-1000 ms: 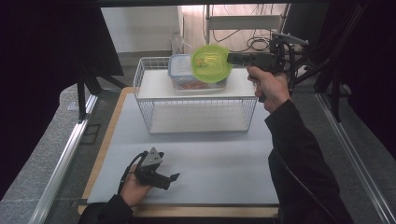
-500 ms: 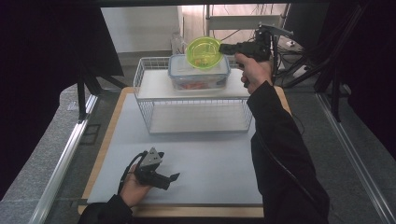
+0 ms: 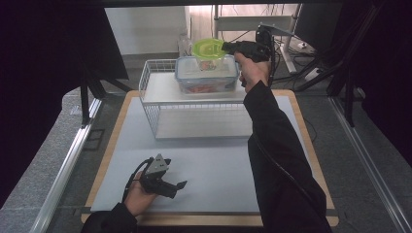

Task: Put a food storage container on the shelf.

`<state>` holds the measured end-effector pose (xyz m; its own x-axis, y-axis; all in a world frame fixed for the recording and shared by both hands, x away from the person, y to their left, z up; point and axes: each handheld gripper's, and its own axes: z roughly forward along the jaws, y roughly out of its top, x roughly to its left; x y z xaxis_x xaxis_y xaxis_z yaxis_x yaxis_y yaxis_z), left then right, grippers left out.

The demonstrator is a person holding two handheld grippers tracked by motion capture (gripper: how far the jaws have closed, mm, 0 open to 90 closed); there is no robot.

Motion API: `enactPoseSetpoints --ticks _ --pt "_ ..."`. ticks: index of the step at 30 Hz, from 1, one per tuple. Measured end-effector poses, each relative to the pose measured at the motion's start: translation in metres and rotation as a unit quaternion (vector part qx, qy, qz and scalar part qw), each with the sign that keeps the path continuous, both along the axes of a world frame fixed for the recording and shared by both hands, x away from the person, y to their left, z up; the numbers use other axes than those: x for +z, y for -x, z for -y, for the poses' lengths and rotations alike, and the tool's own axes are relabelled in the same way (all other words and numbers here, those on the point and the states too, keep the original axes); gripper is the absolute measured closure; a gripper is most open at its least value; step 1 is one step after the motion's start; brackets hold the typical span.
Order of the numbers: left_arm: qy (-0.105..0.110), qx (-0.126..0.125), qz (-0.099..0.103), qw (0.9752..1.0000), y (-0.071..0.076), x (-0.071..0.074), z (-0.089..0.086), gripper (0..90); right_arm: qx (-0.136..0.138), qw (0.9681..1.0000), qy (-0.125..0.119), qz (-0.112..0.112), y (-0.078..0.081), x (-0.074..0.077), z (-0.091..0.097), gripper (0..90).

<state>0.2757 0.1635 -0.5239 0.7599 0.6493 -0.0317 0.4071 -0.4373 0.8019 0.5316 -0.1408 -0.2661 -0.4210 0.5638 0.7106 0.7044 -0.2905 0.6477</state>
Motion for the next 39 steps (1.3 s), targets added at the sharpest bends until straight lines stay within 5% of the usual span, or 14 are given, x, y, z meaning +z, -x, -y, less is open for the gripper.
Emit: enactPoseSetpoints --ticks 4,5,10,22,28,32,33,39 --pt "-0.004 -0.001 0.001 1.0000 0.000 -0.001 0.001 1.2 -0.014 0.9995 0.023 0.016 0.000 -0.003 -0.003 55.1" --pt "-0.006 -0.001 0.001 1.0000 0.001 -0.001 0.001 1.3 -0.024 0.9984 0.036 0.036 0.001 -0.002 -0.001 43.3" --pt "-0.006 0.000 0.001 1.0000 0.001 -0.001 0.002 1.3 -0.018 0.9952 0.072 0.064 0.008 0.000 0.009 25.7" --pt "0.010 0.003 -0.002 0.9999 0.000 0.000 0.000 1.0 0.025 0.9878 0.112 0.105 0.036 -0.008 0.031 15.2" --pt "0.015 0.006 -0.004 0.9999 -0.001 -0.001 -0.001 0.9 0.057 0.9749 0.159 0.145 0.068 -0.017 0.029 12.5" --pt "0.016 0.006 -0.004 0.9998 -0.001 -0.001 0.000 0.8 0.068 0.9705 0.168 0.159 0.082 -0.023 0.029 11.3" --pt "0.016 0.006 -0.004 0.9999 -0.001 -0.001 0.000 0.8 0.077 0.9666 0.178 0.168 0.093 -0.029 0.028 10.2" --pt "0.014 0.006 -0.004 0.9999 -0.001 -0.002 0.000 0.8 0.089 0.9621 0.190 0.175 0.109 -0.042 0.028 8.4"
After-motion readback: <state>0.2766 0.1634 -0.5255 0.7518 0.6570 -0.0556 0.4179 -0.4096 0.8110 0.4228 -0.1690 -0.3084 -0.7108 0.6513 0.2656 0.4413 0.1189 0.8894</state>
